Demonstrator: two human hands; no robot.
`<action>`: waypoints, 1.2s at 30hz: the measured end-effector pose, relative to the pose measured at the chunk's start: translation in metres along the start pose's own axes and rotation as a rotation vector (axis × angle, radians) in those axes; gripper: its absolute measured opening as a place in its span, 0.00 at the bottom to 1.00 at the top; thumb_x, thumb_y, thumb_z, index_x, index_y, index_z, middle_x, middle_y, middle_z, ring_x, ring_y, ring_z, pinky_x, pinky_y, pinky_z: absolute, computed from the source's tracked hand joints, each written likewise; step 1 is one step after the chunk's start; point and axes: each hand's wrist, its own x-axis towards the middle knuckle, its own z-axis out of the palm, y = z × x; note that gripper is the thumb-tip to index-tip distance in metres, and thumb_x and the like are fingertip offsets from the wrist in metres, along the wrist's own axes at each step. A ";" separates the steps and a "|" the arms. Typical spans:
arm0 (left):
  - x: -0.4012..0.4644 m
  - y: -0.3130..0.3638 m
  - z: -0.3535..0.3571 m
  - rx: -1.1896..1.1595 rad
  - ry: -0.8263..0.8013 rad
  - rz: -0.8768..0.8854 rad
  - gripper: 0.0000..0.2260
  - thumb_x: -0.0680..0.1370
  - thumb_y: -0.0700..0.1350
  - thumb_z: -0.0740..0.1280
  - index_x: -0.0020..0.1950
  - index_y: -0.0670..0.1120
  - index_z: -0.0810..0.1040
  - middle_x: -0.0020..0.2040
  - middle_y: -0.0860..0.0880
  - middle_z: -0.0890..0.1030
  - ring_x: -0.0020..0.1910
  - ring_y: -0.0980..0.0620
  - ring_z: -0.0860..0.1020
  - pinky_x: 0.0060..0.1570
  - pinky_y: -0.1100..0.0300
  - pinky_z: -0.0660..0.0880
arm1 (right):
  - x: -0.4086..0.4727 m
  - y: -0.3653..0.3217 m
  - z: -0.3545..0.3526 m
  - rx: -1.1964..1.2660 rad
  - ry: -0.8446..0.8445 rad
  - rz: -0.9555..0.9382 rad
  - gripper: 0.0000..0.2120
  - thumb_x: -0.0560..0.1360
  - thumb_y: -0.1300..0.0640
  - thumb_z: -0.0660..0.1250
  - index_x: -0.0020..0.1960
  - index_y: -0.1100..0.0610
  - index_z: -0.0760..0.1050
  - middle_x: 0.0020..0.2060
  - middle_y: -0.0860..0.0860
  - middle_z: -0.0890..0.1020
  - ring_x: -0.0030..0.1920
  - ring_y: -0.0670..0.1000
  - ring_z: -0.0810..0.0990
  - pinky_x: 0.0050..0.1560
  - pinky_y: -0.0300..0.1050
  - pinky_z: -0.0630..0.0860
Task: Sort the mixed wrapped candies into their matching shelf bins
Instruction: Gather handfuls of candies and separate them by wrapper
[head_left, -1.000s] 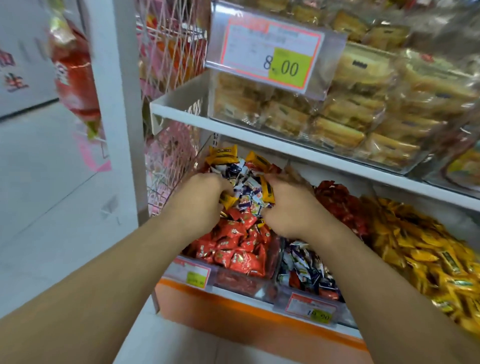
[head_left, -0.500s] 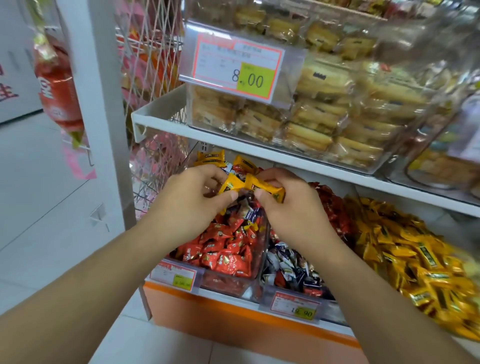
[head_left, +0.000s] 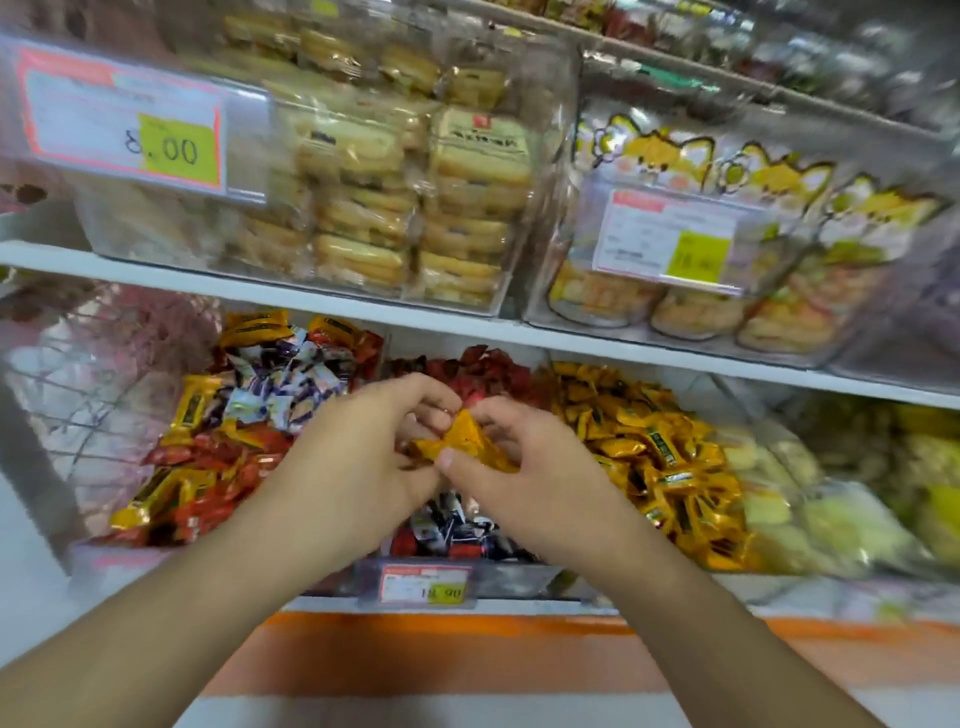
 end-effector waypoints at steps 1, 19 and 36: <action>0.002 0.006 0.008 -0.012 -0.016 0.019 0.21 0.73 0.44 0.77 0.60 0.62 0.76 0.52 0.63 0.79 0.50 0.65 0.79 0.48 0.64 0.81 | -0.005 0.005 -0.006 -0.025 0.015 0.003 0.07 0.81 0.47 0.69 0.50 0.50 0.79 0.41 0.53 0.82 0.42 0.55 0.82 0.46 0.62 0.81; -0.002 0.010 0.022 0.195 -0.002 0.045 0.17 0.81 0.57 0.66 0.69 0.62 0.72 0.64 0.67 0.74 0.56 0.72 0.71 0.50 0.77 0.65 | -0.006 0.055 -0.084 -0.476 0.278 0.143 0.30 0.82 0.40 0.64 0.80 0.51 0.66 0.76 0.50 0.71 0.76 0.54 0.67 0.75 0.50 0.65; -0.025 -0.132 -0.113 0.416 0.060 -0.270 0.36 0.79 0.69 0.57 0.83 0.55 0.51 0.82 0.46 0.57 0.81 0.46 0.56 0.79 0.50 0.56 | 0.076 -0.040 0.068 -0.219 -0.033 -0.096 0.21 0.82 0.43 0.66 0.74 0.38 0.70 0.61 0.45 0.82 0.55 0.51 0.82 0.60 0.49 0.79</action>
